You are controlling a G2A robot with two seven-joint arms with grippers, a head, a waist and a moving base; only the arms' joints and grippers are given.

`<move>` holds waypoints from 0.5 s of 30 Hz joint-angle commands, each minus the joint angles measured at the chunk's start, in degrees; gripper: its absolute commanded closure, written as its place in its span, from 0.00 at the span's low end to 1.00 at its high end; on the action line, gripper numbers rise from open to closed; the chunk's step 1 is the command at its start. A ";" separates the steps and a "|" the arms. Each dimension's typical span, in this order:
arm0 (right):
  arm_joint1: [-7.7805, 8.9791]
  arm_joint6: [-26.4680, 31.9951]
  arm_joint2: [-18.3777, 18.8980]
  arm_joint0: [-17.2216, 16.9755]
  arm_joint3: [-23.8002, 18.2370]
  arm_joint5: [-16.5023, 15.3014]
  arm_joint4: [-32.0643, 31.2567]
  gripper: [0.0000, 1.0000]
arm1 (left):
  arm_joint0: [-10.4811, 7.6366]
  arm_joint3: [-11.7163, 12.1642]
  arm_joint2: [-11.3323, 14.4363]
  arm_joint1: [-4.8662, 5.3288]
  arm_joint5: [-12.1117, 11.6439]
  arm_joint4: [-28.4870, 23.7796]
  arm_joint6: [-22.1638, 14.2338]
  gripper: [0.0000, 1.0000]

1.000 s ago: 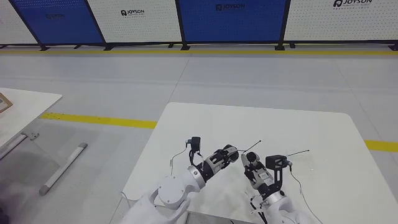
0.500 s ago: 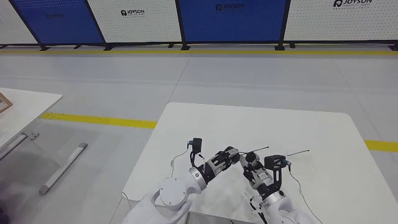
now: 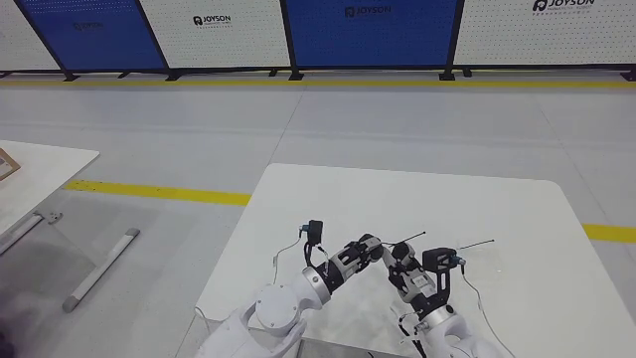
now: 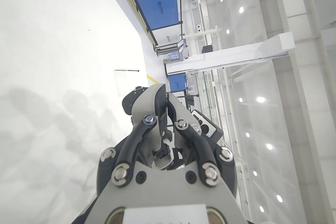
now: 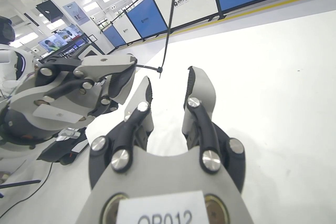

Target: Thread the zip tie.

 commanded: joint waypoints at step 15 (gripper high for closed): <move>-0.07 0.14 -0.34 0.12 -0.31 1.01 -0.60 0.81 | 0.39 -0.42 -0.05 0.06 0.38 1.09 -0.65 1.00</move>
